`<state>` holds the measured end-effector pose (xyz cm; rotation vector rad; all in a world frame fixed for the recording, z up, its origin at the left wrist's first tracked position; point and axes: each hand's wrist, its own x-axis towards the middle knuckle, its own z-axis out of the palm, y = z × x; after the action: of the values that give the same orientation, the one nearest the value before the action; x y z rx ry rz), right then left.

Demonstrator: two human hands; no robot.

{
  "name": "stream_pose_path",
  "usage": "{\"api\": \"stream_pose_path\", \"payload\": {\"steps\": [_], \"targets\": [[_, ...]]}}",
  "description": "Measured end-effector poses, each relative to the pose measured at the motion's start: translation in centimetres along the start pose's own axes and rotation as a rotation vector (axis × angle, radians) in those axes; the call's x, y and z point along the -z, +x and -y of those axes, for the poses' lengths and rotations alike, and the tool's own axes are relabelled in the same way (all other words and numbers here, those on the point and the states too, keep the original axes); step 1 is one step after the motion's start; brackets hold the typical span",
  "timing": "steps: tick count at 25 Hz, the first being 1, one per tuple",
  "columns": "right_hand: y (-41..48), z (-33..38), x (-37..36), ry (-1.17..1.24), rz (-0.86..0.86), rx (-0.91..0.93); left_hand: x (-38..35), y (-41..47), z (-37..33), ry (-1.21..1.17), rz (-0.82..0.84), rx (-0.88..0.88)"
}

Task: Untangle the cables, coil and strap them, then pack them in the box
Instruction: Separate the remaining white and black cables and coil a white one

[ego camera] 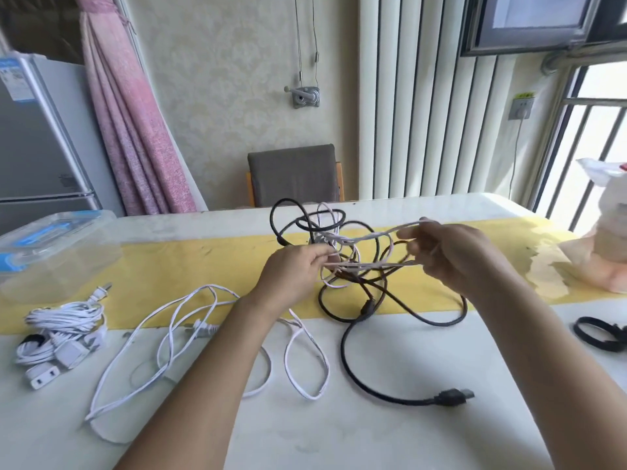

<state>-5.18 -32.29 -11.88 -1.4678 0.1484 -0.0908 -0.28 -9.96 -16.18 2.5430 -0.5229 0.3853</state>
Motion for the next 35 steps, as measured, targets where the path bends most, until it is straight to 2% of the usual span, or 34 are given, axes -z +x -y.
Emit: {"api": "stream_pose_path", "payload": {"steps": [2, 4, 6, 7, 8, 10, 11, 13, 14, 16, 18, 20, 22, 25, 30, 32, 35], "targets": [[1.3, -0.7, 1.6, -0.187, -0.144, -0.035, -1.1, -0.4, -0.5, 0.041, 0.108, -0.078], [1.5, -1.0, 3.1, -0.561, -0.211, -0.045, -2.2, -1.0, -1.6, 0.070, 0.173, -0.214], [0.8, -1.0, 3.7, -0.951, -0.086, -0.032, -2.8, -1.2, -2.3, 0.135, 0.184, -0.322], [0.2, -0.7, 3.5, -1.047, -0.006, 0.038, -2.9, -1.4, -2.5, 0.175, 0.181, -0.336], [-0.6, -0.1, 3.0, -1.035, 0.078, 0.180, -3.0, -1.5, -2.7, 0.200, 0.171, -0.336], [-2.6, 1.3, 1.3, -0.788, 0.304, 0.525, -2.8, -1.6, -3.0, 0.225, 0.152, -0.324], [-3.5, 1.8, 0.3, -0.654, 0.414, 0.639, -2.7, -1.7, -3.3, 0.234, 0.147, -0.332], [-3.9, 1.6, -0.9, -0.556, 0.487, 0.747, -2.7, -1.8, -3.6, 0.220, 0.081, -0.416], [-3.8, 1.2, -1.4, -0.616, 0.436, 0.792, -2.7, -2.0, -4.0, 0.213, 0.040, -0.465], [-2.8, -0.2, -1.8, -0.976, 0.215, 0.837, -2.7, -2.3, -4.5, 0.201, 0.029, -0.466], [-1.8, -1.1, -1.3, -1.419, 0.008, 0.650, -2.7, -2.3, -4.3, 0.222, 0.038, -0.500], [-1.2, -1.2, -0.6, -1.633, -0.130, 0.429, -3.1, -2.2, -4.0, 0.250, 0.038, -0.540], [-1.1, -1.1, -0.4, -1.694, -0.212, 0.366, -3.7, -2.0, -3.8, 0.271, -0.009, -0.543], [-0.7, -2.2, -1.4, -1.671, -0.206, 0.366, -4.3, -2.3, -4.2, 0.328, -0.011, -0.560], [0.4, -3.1, -2.6, -1.422, -0.284, 0.497, -4.4, -2.3, -4.8, 0.326, -0.122, -0.632], [0.5, -3.0, -2.7, -1.408, -0.303, 0.537, -4.2, -2.2, -4.8, 0.339, -0.132, -0.623], [0.9, -2.4, -1.7, -1.378, -0.350, 0.395, -4.2, -2.4, -4.6, 0.309, -0.163, -0.579]]}}
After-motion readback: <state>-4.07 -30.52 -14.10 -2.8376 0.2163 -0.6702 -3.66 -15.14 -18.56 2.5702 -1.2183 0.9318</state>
